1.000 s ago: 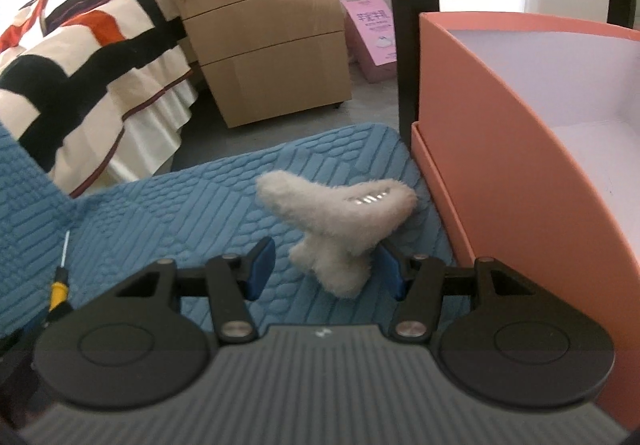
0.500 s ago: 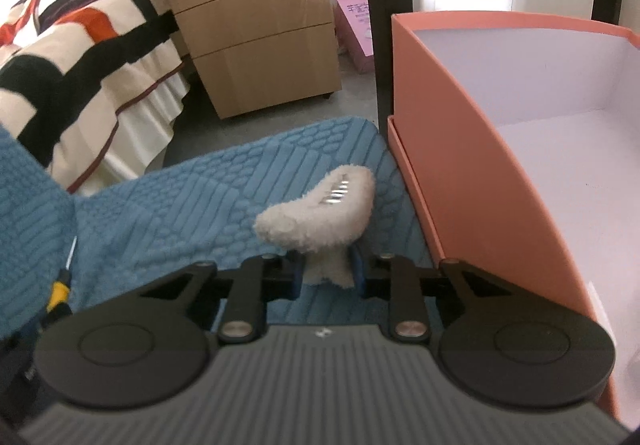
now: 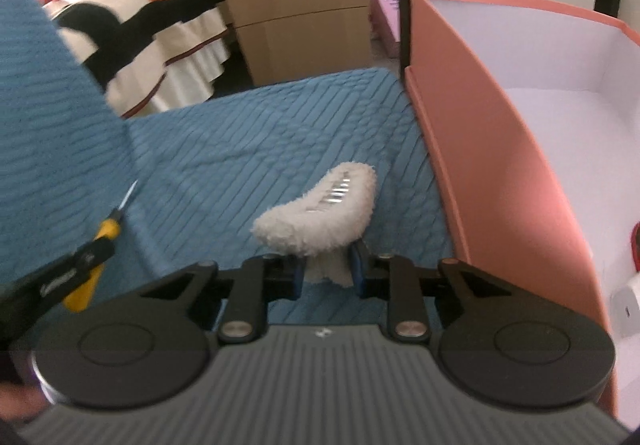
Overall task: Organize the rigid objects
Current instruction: 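Grasp the white fluffy toy with the right gripper while the left grasps the yellow screwdriver, then lift the fluffy toy with the right gripper while the left lifts the screwdriver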
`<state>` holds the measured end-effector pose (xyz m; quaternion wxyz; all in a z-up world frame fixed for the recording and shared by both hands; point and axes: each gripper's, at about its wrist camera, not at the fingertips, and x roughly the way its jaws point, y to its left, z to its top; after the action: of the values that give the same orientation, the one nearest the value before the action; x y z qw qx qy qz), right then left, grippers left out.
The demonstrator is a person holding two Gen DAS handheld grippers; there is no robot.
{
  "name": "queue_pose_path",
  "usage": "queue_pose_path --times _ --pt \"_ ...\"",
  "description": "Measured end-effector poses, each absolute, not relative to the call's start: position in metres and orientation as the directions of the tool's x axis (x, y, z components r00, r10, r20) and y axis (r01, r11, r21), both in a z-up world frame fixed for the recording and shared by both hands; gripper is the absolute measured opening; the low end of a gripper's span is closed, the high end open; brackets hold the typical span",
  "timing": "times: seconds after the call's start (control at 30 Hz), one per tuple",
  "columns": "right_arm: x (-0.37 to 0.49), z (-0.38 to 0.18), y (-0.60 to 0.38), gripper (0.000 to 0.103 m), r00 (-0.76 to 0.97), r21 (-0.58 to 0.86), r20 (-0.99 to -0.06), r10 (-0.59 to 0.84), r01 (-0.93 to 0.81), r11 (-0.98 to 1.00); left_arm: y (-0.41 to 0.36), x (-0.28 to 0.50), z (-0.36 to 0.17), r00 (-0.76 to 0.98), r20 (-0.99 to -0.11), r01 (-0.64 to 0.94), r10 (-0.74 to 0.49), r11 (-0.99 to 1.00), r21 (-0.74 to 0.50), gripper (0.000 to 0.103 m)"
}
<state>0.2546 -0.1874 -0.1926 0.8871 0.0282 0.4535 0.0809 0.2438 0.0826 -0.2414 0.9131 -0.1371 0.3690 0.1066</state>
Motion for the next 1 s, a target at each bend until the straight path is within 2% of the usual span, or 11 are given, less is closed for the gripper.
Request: queue_pose_path --times 0.1,0.2,0.63,0.93,1.0 --pt "0.236 -0.192 -0.187 0.026 0.56 0.138 -0.802 0.208 -0.166 0.976 0.078 0.233 -0.242 0.692 -0.72 -0.298 0.054 0.93 -0.217 0.021" --pt "0.218 -0.192 -0.192 0.026 0.548 0.154 -0.804 0.231 -0.184 0.971 0.064 0.22 -0.238 0.689 -0.723 -0.279 0.042 0.937 -0.212 0.021" --pt "0.171 -0.199 -0.205 0.028 0.549 0.169 -0.796 0.255 -0.203 0.965 0.037 0.178 -0.244 0.606 -0.791 -0.235 -0.081 0.932 -0.276 0.022" --pt "0.168 -0.199 -0.194 0.038 0.569 0.119 -0.794 0.212 -0.197 0.973 0.045 0.186 -0.244 0.603 -0.789 -0.216 -0.123 0.926 -0.309 0.022" --pt "0.168 -0.199 -0.19 0.047 0.574 0.109 -0.794 0.202 -0.193 0.975 0.046 0.187 -0.245 0.599 -0.79 -0.214 -0.129 0.925 -0.313 0.022"
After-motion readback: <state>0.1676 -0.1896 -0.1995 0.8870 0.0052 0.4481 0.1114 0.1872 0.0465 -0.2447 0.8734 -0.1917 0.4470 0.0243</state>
